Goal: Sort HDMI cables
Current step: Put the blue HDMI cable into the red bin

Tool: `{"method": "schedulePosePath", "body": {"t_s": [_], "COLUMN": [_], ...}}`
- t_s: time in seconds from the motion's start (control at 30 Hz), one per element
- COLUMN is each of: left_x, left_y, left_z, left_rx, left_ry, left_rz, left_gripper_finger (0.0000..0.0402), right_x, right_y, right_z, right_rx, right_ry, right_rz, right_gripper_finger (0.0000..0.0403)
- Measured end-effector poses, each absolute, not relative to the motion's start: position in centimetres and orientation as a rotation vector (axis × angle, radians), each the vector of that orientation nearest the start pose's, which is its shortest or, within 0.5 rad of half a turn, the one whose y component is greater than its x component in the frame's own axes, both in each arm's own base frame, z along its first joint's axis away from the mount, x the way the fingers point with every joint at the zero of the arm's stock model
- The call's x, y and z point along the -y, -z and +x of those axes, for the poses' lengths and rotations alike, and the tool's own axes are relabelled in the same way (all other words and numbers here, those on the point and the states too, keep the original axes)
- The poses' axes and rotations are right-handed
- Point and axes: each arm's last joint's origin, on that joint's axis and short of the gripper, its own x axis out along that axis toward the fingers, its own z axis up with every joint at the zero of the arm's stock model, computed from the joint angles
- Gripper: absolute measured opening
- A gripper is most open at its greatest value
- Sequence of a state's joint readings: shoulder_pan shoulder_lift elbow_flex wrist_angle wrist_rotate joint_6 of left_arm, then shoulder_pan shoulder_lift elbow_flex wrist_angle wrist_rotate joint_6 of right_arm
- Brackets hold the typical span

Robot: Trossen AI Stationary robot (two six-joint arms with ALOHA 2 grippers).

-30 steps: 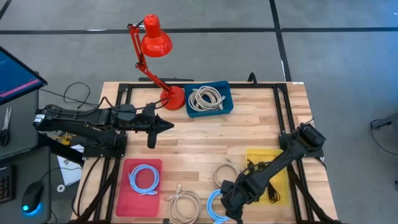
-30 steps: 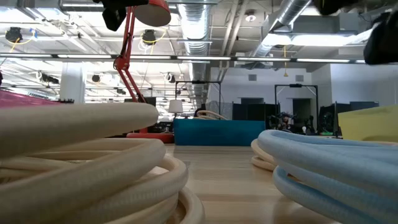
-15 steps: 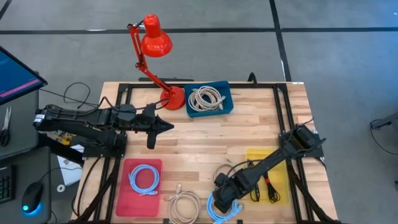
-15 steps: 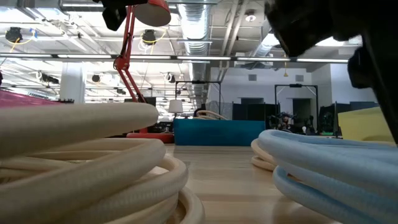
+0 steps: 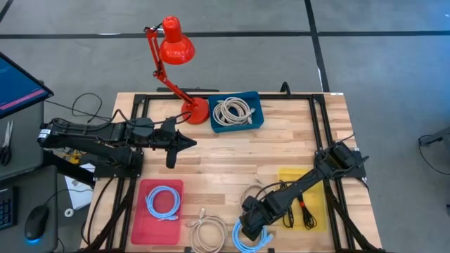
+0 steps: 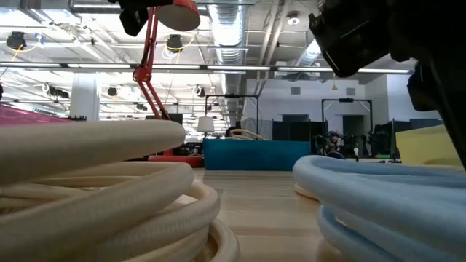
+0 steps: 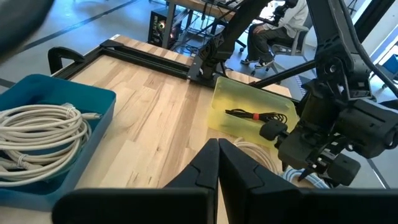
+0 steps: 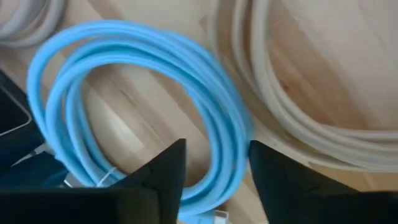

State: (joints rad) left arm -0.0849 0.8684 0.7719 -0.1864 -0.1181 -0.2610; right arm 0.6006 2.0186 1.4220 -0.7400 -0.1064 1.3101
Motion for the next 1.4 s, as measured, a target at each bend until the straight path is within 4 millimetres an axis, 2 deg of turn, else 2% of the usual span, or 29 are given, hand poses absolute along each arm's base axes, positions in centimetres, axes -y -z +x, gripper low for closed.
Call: {"method": "schedulePosePath", "body": {"t_s": [0.3, 0.4, 0.47, 0.57, 0.87, 1.03, 1.23, 1.4], "left_x": [1.3, 1.3, 1.3, 1.3, 1.3, 1.3, 1.3, 1.3], "left_y": [-31.4, -31.4, -31.4, -31.4, -31.4, -31.4, -31.3, -31.3], "left_z": [19.1, 19.1, 19.1, 19.1, 19.1, 19.1, 19.1, 19.1], "left_rx": [-0.275, -0.275, -0.275, -0.275, -0.276, -0.281, -0.283, -0.286], "left_ry": [-0.069, -0.069, -0.069, -0.069, -0.069, -0.070, -0.070, -0.070], "left_rz": [-0.228, -0.228, -0.228, -0.228, -0.228, -0.227, -0.227, -0.227], "left_gripper_finger": [0.0008, 0.0008, 0.0008, 0.0008, 0.0008, 0.0008, 0.0008, 0.0008], "right_x": [-22.3, -22.4, -22.4, -22.5, -22.5, -22.5, -22.2, -22.1], "right_y": [-15.9, -15.9, -15.9, -15.9, -16.0, -15.8, -14.4, -14.2], "right_z": [32.2, 32.2, 32.1, 32.1, 32.1, 32.0, 31.5, 31.2], "right_rx": [-1.452, -1.458, -1.478, -1.494, -1.514, -1.510, -1.504, -1.507], "right_ry": [0.343, 0.340, 0.324, 0.313, 0.298, 0.301, 0.320, 0.345], "right_rz": [0.722, 0.726, 0.734, 0.742, 0.760, 0.769, 0.817, 0.806], "right_gripper_finger": [0.0035, 0.0008, 0.0004, 0.0019, 0.0125, 0.0164, 0.0174, 0.0150]}}
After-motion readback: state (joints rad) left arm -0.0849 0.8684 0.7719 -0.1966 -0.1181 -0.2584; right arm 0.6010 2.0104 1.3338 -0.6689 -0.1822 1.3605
